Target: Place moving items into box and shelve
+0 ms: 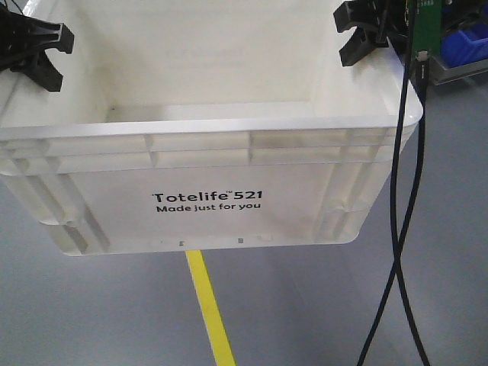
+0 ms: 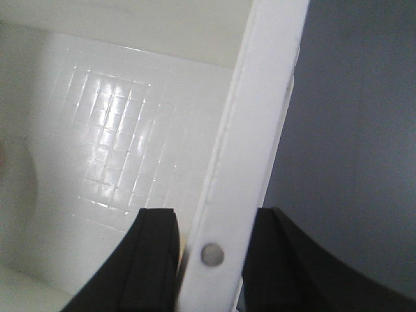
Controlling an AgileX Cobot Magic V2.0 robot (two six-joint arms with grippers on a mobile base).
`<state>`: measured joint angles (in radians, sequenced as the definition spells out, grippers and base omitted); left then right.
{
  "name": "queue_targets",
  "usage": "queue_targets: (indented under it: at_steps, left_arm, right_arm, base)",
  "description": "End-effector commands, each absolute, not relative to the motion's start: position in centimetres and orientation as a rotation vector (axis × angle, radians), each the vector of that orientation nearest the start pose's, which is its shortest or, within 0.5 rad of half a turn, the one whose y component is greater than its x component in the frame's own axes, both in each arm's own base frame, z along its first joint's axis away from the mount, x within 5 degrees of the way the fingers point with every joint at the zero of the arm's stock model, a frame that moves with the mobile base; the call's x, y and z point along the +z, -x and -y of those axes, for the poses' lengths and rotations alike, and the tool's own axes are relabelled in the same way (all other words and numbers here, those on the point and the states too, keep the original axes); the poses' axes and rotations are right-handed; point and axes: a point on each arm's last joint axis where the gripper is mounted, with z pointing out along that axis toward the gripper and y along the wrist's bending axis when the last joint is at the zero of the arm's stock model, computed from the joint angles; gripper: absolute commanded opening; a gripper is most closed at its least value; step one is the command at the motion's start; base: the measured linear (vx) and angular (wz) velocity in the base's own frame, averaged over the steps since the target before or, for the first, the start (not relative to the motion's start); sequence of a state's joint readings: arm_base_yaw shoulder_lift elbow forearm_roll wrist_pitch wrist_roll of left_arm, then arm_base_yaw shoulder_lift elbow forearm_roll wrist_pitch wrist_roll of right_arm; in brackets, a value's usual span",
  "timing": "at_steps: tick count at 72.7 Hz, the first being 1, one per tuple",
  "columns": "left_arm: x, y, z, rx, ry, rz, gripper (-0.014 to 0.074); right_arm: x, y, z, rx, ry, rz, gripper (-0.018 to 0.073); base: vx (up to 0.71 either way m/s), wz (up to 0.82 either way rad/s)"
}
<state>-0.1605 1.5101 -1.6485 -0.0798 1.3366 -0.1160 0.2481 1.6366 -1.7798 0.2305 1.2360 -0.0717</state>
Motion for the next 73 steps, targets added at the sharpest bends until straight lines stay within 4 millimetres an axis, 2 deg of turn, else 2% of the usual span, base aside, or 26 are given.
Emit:
queue_targets:
  at_steps: [1, 47, 73]
  left_arm:
    - [43.50, -28.25, 7.09, -0.415, -0.099, -2.524, -0.0003]
    - [43.50, -28.25, 7.08, -0.414, -0.099, -2.524, -0.0003]
    - [43.50, -28.25, 7.08, -0.414, -0.099, -2.524, -0.0003]
  right_arm:
    - [44.72, -31.04, -11.72, 0.583, 0.414, -2.332, -0.0004]
    - [44.73, -31.04, -11.73, 0.585, 0.414, -2.331, -0.0004]
    - [44.72, -31.04, -11.72, 0.583, 0.414, -2.331, -0.0004]
  base:
    - [0.55, -0.40]
    - [0.51, -0.40]
    - [0.40, -0.60]
